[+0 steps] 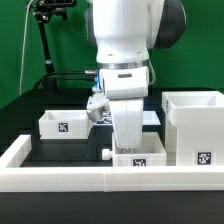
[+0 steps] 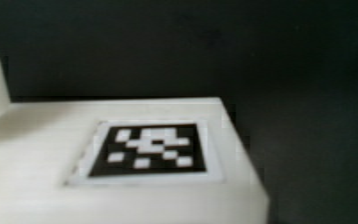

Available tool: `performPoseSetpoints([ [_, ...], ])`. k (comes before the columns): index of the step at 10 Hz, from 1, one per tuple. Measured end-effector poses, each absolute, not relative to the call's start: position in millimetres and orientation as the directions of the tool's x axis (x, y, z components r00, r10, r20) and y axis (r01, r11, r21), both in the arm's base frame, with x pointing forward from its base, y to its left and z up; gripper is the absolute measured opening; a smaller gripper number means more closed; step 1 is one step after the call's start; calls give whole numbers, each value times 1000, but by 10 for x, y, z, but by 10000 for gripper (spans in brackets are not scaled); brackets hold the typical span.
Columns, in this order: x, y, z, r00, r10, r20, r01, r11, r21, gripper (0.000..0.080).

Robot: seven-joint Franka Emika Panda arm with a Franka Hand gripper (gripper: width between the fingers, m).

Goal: Assemble drawer

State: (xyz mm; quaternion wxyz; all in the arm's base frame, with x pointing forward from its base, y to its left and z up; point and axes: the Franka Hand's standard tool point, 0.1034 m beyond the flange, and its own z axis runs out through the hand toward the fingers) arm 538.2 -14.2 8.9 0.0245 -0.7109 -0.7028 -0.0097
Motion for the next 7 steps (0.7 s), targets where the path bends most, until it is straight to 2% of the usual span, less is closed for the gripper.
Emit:
performPoseSetpoints([
  [7, 5363, -56, 71, 54, 997, 53, 998, -53, -30, 41],
])
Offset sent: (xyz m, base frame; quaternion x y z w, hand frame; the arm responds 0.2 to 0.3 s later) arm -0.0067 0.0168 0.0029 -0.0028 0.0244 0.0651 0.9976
